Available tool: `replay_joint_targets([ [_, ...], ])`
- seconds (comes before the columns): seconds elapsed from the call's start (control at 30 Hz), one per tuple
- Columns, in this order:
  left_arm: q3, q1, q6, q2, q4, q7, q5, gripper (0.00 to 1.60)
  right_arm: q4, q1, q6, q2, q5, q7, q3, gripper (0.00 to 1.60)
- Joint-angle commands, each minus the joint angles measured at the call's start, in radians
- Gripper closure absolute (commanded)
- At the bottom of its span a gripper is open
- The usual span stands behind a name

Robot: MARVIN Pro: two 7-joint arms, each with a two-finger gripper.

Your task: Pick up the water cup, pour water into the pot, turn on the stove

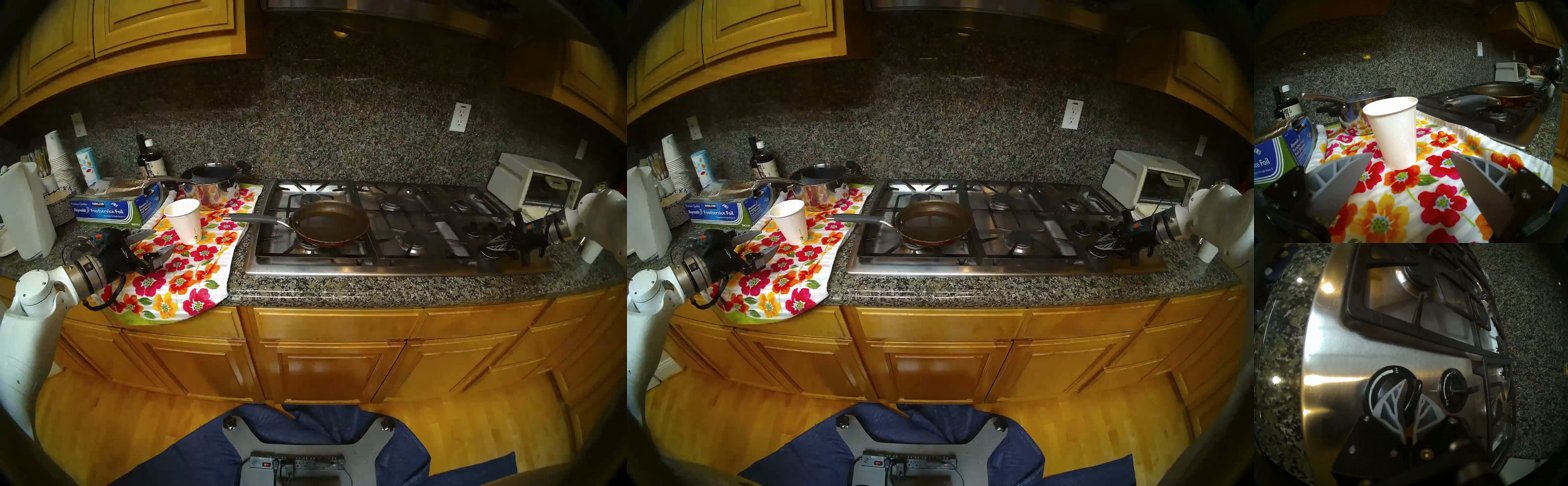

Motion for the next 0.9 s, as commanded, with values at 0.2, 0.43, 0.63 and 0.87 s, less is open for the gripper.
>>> replay_joint_targets([
  [0.2,-0.021,-0.019,-0.006,0.01,-0.015,0.002,-0.008,0.0,0.066,-0.036,0.009,0.042,-0.108,0.003,-0.011,1.6],
  [0.43,-0.021,-0.019,-0.006,0.01,-0.015,0.002,-0.008,0.0,0.083,-0.044,0.009,0.039,-0.136,-0.011,-0.002,1.6],
  [0.63,-0.02,-0.02,-0.006,0.01,-0.014,0.002,-0.007,0.0,0.105,-0.048,0.009,0.032,-0.16,-0.022,0.001,1.6],
  [0.87,-0.019,-0.02,-0.006,0.01,-0.014,0.002,-0.007,0.0,0.124,-0.06,0.009,0.024,-0.187,-0.035,-0.001,1.6],
])
